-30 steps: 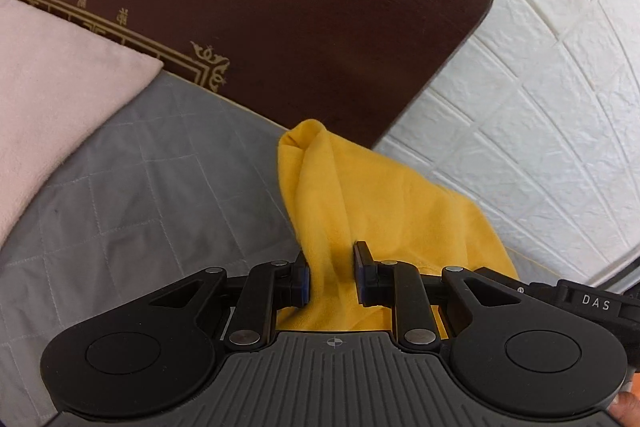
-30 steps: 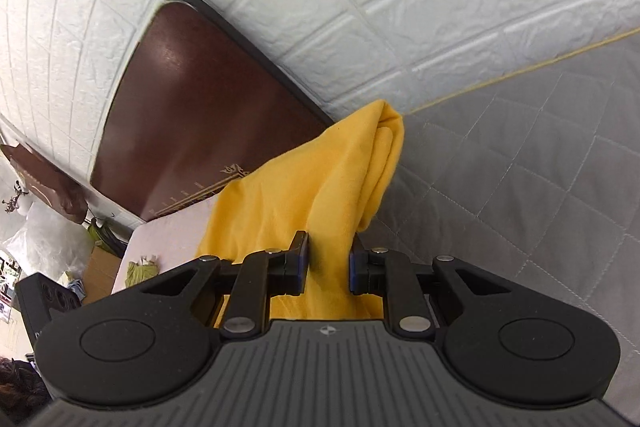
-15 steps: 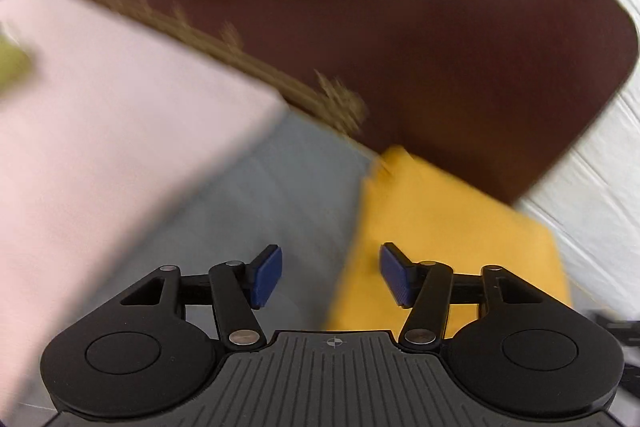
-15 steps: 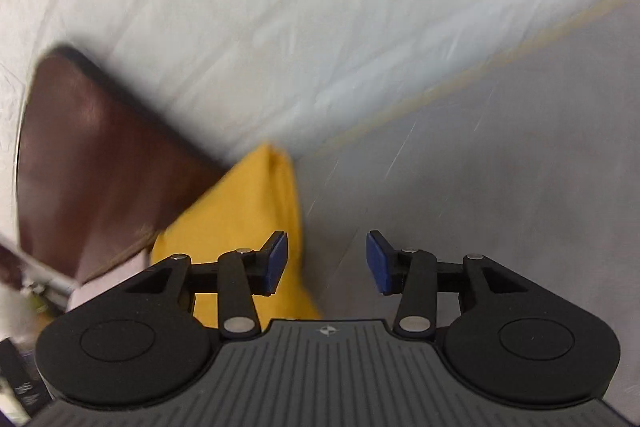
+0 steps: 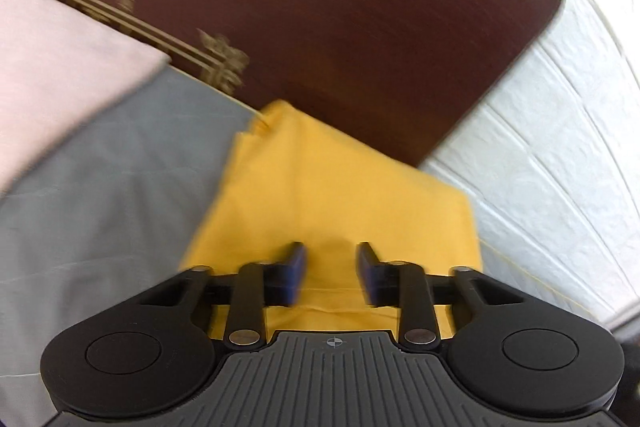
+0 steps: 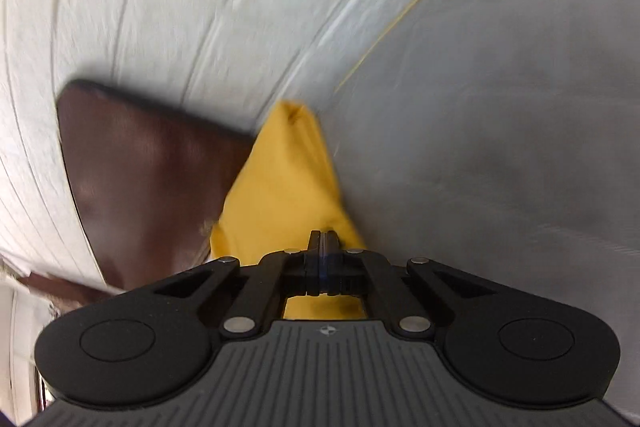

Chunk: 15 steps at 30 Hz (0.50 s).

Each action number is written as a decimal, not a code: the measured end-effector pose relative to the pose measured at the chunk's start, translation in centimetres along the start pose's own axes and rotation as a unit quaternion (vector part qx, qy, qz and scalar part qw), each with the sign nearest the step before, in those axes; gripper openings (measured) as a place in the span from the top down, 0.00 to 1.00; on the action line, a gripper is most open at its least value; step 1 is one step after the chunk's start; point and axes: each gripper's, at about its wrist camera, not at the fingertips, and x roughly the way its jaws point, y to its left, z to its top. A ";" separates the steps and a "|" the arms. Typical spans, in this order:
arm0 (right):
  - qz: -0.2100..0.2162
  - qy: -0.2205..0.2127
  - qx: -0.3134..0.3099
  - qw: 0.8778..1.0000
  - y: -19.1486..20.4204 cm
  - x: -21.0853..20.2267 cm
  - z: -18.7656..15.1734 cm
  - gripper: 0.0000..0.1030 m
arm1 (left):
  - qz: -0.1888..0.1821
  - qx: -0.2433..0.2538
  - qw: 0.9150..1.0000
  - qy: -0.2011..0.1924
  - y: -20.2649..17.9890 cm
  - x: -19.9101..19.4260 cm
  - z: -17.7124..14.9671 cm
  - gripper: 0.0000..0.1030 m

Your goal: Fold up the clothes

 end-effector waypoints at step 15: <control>0.086 -0.047 -0.029 0.995 1.7 -1.1 2.1 0.42 | -0.017 0.009 0.995 -0.101 -1.4 -0.7 0.6 0.08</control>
